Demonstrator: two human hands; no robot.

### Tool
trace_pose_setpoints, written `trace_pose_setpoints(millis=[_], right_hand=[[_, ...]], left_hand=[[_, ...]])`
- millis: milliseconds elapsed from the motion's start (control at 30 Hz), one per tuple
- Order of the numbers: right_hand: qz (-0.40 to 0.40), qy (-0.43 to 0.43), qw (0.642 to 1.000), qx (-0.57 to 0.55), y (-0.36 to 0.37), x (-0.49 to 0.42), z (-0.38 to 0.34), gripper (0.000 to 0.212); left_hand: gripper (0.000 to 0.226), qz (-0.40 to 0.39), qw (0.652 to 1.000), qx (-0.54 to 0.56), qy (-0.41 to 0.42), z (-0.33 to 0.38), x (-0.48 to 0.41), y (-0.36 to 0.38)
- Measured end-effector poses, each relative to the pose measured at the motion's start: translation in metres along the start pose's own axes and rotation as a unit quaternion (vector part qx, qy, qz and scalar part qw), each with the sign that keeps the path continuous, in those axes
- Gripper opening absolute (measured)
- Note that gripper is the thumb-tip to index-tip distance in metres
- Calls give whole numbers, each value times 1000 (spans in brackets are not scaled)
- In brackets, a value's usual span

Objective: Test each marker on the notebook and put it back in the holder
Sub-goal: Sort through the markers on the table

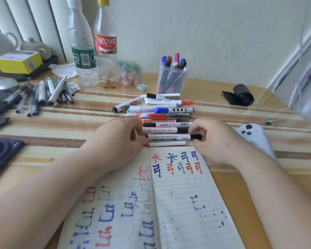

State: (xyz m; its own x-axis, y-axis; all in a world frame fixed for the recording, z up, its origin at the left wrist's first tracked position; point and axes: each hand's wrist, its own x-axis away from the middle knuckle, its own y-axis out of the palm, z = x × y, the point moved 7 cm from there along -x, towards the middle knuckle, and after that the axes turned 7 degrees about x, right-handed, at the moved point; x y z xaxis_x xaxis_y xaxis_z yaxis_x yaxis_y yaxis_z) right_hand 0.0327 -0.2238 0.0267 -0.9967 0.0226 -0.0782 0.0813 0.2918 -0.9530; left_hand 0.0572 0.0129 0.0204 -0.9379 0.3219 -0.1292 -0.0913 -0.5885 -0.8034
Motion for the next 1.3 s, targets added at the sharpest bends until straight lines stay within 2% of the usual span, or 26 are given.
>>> trace_pose_setpoints(millis=[100, 300, 400, 467, 533, 600, 633, 667, 733, 800, 867, 967, 1033, 1167, 1300], right_hand=[[-7, -14, 1000, -3, -2, 1, 0, 16], [-7, -10, 999, 32, -12, 4, 2, 11], [20, 15, 999, 25, -23, 8, 3, 10], [77, 31, 995, -49, -34, 12, 5, 9], [71, 28, 963, -257, -32, 19, -4, 11], [-31, 6, 888, -458, -10, 27, -26, 6], [-76, -11, 862, -500, 1, 31, -38, 7], [-111, -28, 855, -505, 9, 36, -50, 7], [-135, -60, 856, -496, 19, 39, -66, 4], [-115, -48, 842, -525, 20, 35, -66, 15], [-72, -9, 816, -573, 16, 31, -57, 23], [-50, -8, 790, -610, 11, 31, -53, 15], [-47, -28, 790, -610, 11, 32, -57, 10], [-26, -61, 832, -550, 9, 35, -64, 14], [-18, -74, 841, -535, 5, 36, -67, 16]], left_hand=[[26, 15, 1000, -10, 10, 7, 3, 1], [32, 68, 995, -72, -12, 6, 12, -13], [32, 82, 996, -29, 37, 15, 16, -16], [28, 78, 993, 10, 91, 23, 20, -14], [22, 50, 988, 49, 139, 31, 25, -8], [38, 8, 984, 76, 164, 37, 30, 0], [45, -8, 981, 83, 173, 39, 31, 2], [49, -16, 979, 87, 184, 42, 33, 3], [41, -12, 975, 96, 199, 46, 35, 2], [26, 15, 974, 104, 201, 47, 35, -4], [21, 41, 975, 106, 189, 45, 34, -9], [19, 27, 979, 100, 173, 43, 33, -6], [20, 3, 979, 95, 181, 45, 34, 1], [10, -57, 973, 136, 178, 48, 39, 13], [24, -72, 961, 179, 198, 53, 40, 10]])
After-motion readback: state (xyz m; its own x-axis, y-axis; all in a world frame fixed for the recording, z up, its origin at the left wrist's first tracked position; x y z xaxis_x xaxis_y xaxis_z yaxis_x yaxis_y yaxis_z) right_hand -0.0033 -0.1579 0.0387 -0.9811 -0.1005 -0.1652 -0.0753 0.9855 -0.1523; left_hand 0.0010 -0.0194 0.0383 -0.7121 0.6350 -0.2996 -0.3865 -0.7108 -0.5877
